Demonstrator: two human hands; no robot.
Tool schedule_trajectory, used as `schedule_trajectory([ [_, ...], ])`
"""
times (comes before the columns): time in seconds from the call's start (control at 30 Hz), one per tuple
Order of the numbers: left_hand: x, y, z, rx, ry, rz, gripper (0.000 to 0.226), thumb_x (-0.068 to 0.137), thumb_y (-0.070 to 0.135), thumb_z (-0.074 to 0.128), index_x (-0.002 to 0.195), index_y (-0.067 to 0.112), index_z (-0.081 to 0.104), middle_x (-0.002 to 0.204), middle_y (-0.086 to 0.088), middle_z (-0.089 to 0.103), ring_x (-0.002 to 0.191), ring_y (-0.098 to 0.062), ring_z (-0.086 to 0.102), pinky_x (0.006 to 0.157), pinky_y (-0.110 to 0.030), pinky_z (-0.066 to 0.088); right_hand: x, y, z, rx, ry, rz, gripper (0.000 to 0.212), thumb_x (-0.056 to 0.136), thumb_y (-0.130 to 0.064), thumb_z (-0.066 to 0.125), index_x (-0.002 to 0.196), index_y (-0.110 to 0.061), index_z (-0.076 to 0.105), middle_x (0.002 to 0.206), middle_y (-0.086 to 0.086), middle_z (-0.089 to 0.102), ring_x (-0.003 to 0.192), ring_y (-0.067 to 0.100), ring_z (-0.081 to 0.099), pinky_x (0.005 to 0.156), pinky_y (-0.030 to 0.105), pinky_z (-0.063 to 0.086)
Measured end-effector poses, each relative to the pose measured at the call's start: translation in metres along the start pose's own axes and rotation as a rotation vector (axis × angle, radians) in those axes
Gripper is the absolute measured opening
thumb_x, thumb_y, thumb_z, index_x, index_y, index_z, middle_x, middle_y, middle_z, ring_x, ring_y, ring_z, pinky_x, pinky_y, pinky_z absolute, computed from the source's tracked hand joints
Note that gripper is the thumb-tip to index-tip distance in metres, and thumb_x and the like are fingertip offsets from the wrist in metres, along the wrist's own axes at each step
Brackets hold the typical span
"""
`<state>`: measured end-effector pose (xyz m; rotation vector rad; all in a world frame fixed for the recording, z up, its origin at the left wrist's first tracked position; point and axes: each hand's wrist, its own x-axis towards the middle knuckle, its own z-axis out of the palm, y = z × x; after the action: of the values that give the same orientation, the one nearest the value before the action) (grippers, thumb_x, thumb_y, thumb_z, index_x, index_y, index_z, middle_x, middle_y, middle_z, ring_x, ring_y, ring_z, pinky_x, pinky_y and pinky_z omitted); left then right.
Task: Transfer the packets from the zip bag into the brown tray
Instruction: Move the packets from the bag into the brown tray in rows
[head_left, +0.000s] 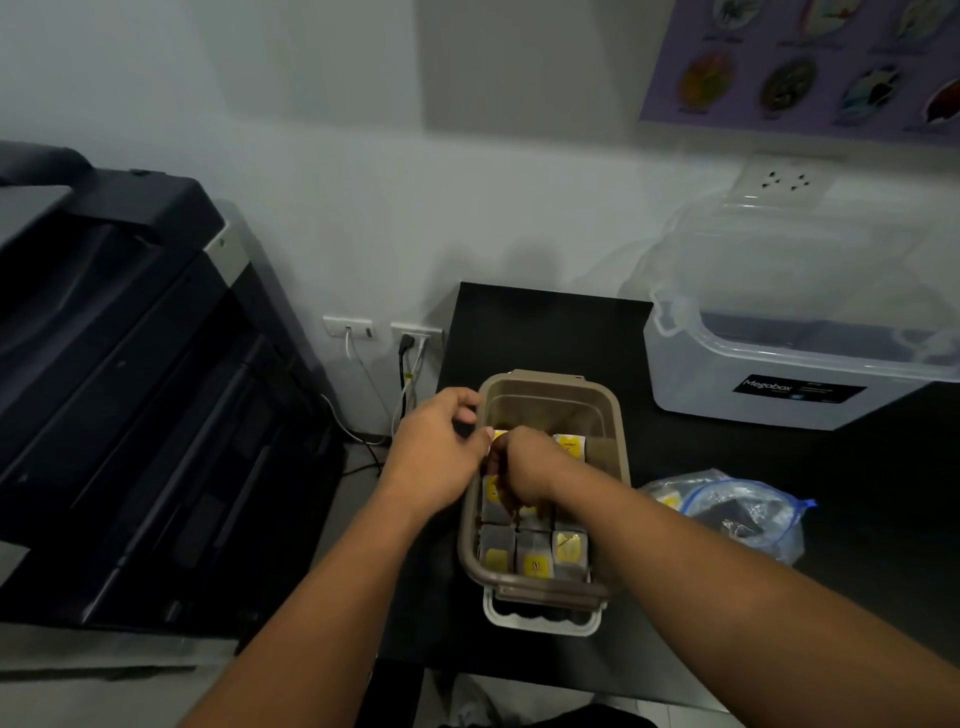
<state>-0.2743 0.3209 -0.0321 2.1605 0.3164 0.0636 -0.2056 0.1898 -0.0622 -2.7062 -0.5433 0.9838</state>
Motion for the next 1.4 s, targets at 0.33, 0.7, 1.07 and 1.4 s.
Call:
schedule_trajectory([
  [0.33, -0.001, -0.003, 0.001, 0.028, 0.011, 0.027, 0.030, 0.089, 0.026, 0.073, 0.116, 0.032, 0.062, 0.102, 0.014, 0.059, 0.077, -0.004, 0.061, 0.070, -0.018, 0.051, 0.000, -0.005, 0.003, -0.020, 0.063, 0.061, 0.035, 0.085, -0.010, 0.079, 0.119, -0.022, 0.075, 0.113, 0.007, 0.072, 0.103, 0.026, 0.071, 0.093, 0.040, 0.060],
  [0.7, 0.009, 0.018, 0.000, 0.116, 0.093, 0.101, 0.026, 0.091, 0.026, 0.070, 0.116, 0.027, 0.064, 0.101, 0.012, 0.061, 0.081, -0.005, 0.060, 0.070, -0.015, 0.046, -0.032, 0.023, -0.026, 0.180, 0.248, -0.043, 0.025, 0.099, -0.014, 0.064, 0.119, -0.026, 0.073, 0.115, -0.001, 0.072, 0.106, 0.017, 0.067, 0.094, 0.036, 0.057],
  [1.07, -0.010, 0.123, 0.102, 0.104, 0.028, 0.307, 0.025, 0.089, 0.021, 0.071, 0.114, 0.024, 0.068, 0.100, 0.007, 0.065, 0.082, -0.002, 0.060, 0.082, -0.020, 0.053, -0.110, 0.150, -0.070, 0.759, 0.664, -0.090, 0.032, 0.100, -0.008, 0.063, 0.091, -0.039, 0.062, 0.089, -0.009, 0.071, 0.080, 0.004, 0.068, 0.074, 0.020, 0.053],
  [1.4, -0.033, 0.127, 0.244, 0.455, -0.233, -0.025, 0.036, 0.093, 0.030, 0.066, 0.127, 0.023, 0.060, 0.128, -0.003, 0.052, 0.112, -0.020, 0.055, 0.095, -0.033, 0.051, -0.095, 0.258, -0.004, 0.246, 0.181, 0.186, 0.016, 0.100, -0.021, 0.060, 0.105, -0.018, 0.075, 0.101, 0.003, 0.074, 0.093, 0.020, 0.070, 0.091, 0.040, 0.059],
])
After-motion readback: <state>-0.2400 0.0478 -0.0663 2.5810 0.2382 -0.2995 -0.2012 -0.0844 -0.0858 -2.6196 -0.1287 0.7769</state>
